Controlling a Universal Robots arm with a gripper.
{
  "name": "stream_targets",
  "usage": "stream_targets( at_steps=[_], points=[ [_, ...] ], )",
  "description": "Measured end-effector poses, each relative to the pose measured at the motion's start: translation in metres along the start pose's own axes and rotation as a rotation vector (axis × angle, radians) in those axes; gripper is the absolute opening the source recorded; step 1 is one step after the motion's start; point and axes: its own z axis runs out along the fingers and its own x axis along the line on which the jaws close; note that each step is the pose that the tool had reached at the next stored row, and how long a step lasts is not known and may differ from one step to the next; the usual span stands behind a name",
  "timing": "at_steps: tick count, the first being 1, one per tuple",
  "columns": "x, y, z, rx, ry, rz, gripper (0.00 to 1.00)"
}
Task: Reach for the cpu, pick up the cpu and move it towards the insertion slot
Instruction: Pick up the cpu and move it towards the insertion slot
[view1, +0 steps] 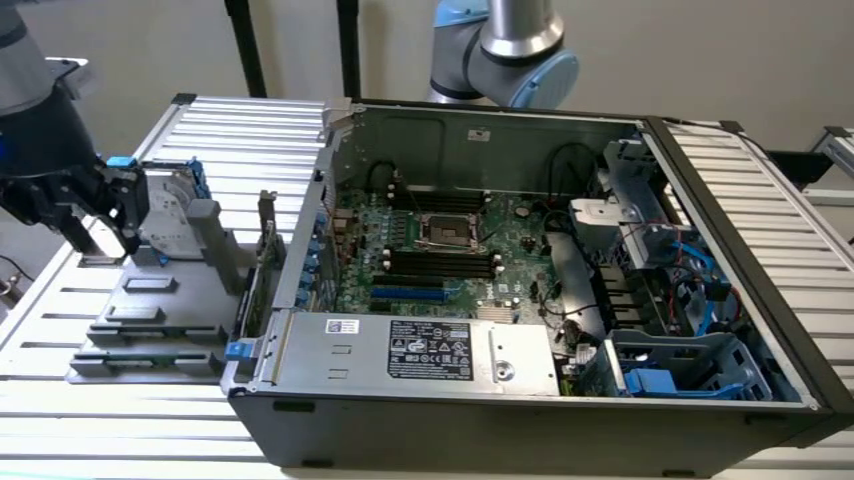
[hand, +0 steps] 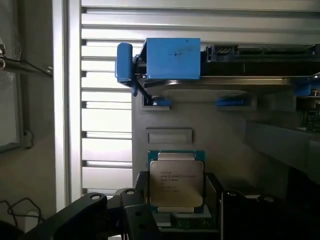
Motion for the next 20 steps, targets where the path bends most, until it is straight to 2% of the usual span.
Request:
stream_targets(
  at_steps=[8, 15, 20],
  points=[
    [-0.013, -0.0003, -0.0363, -0.0001, 0.0005, 0.000, 0.54],
    [-0.044, -0.0008, -0.0681, -0.0001, 0.0020, 0.000, 0.54],
    [-0.067, -0.0010, -0.0875, -0.0001, 0.0032, 0.000, 0.54]
  ],
)
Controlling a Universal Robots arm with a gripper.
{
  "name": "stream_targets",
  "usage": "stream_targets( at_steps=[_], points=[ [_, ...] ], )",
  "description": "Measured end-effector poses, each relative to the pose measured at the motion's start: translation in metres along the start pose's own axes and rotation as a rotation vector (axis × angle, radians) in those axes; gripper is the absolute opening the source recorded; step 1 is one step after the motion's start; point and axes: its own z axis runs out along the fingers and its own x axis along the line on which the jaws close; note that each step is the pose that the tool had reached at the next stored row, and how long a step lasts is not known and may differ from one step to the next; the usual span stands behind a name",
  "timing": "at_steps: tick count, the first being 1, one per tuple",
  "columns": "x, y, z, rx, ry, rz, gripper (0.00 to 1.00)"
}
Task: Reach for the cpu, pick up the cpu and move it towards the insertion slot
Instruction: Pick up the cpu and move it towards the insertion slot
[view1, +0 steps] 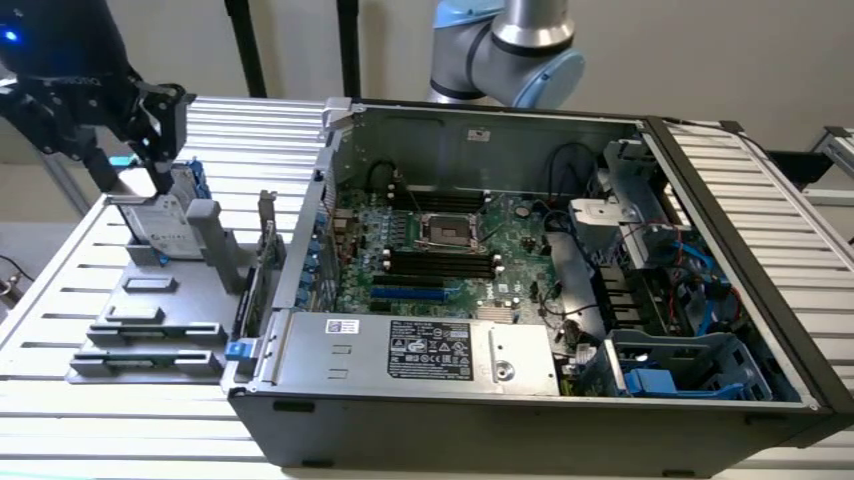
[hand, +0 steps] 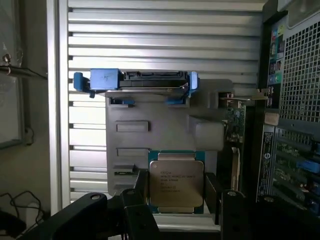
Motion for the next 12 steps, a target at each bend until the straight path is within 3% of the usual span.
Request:
stream_targets(
  at_steps=[5, 12],
  points=[
    [-0.023, -0.0001, -0.0132, -0.0001, 0.0009, 0.000, 0.54],
    [-0.054, -0.0003, -0.0225, -0.0017, 0.0013, 0.000, 0.54]
  ],
)
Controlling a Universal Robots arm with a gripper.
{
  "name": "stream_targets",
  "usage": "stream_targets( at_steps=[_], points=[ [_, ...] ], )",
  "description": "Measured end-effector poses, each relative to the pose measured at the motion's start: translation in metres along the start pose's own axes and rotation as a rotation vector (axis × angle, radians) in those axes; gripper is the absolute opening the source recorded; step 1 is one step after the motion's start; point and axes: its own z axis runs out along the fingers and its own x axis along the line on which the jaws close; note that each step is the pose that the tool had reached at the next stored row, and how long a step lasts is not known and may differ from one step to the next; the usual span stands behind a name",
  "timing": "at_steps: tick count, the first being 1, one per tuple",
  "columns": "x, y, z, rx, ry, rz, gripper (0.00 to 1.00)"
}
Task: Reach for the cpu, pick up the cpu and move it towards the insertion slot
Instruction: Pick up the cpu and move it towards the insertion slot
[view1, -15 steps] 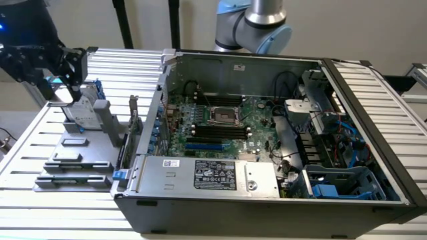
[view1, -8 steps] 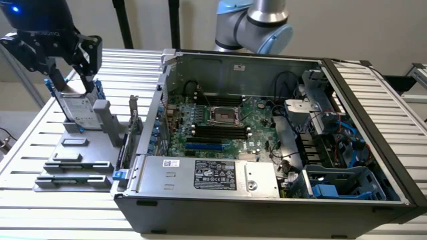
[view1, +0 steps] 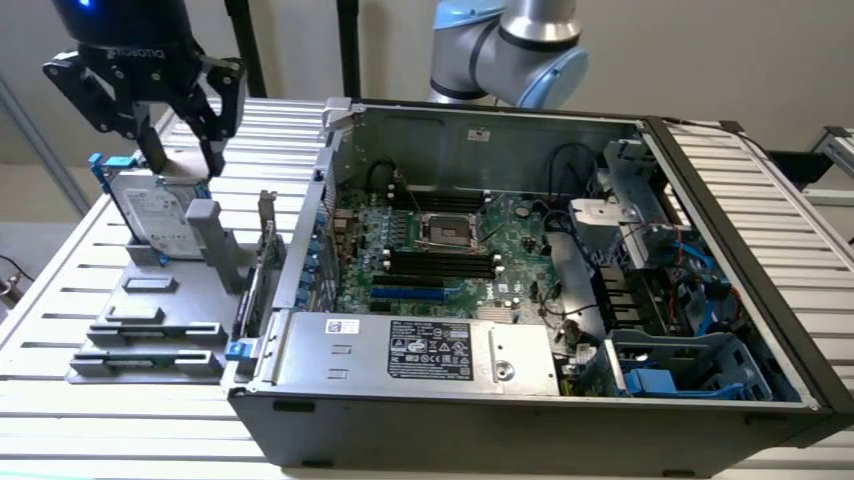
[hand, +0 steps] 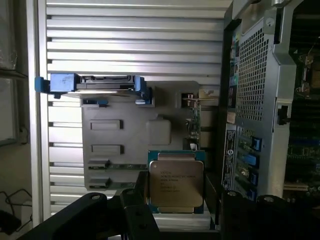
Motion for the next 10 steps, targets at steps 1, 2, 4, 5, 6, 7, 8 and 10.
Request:
stream_targets(
  at_steps=[1, 2, 4, 5, 6, 7, 8, 10],
  points=[
    [-0.005, 0.0000, -0.0010, -0.0004, 0.0000, 0.000, 0.54],
    [-0.009, 0.0000, -0.0017, -0.0009, 0.0001, 0.000, 0.54],
    [-0.018, -0.0001, -0.0031, -0.0018, 0.0000, 0.000, 0.54],
    [-0.023, -0.0001, -0.0038, -0.0023, 0.0001, 0.000, 0.54],
    [-0.027, -0.0001, -0.0045, -0.0027, 0.0001, 0.000, 0.54],
    [-0.032, -0.0001, -0.0051, -0.0031, 0.0001, 0.000, 0.54],
    [-0.037, -0.0001, -0.0058, -0.0035, 0.0001, 0.000, 0.54],
    [-0.046, -0.0002, -0.0069, -0.0043, 0.0001, 0.000, 0.54]
  ],
)
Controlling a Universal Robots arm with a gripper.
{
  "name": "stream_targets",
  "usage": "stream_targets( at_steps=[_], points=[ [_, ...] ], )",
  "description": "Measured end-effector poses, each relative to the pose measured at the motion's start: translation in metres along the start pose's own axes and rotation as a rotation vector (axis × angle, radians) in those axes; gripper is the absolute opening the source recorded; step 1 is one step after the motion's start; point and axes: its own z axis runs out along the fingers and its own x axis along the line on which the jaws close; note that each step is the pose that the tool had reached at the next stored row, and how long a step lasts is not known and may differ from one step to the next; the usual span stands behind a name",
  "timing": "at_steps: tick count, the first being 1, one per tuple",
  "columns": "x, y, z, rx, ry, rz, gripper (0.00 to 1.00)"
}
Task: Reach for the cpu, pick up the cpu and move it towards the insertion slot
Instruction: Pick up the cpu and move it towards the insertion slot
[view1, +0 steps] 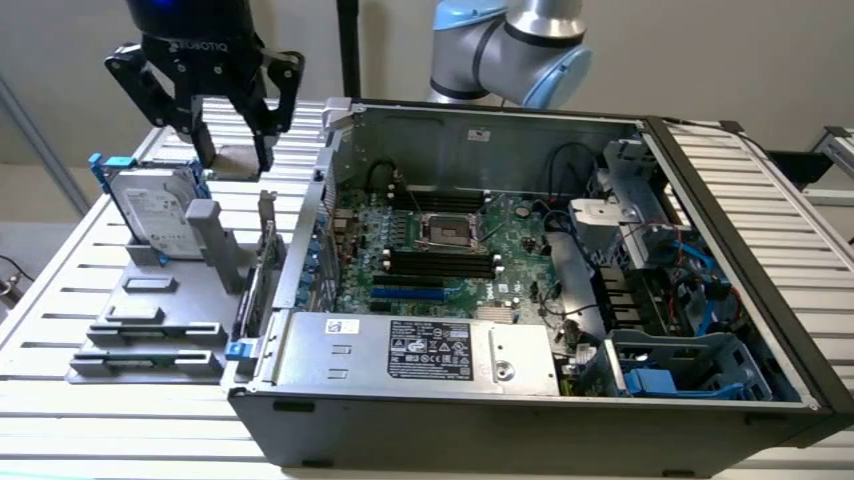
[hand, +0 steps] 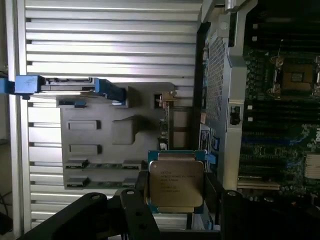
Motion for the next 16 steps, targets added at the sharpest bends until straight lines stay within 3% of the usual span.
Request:
stream_targets(
  at_steps=[16],
  points=[
    [-0.073, -0.0007, -0.0034, -0.0059, 0.0000, 0.000, 0.54]
  ],
)
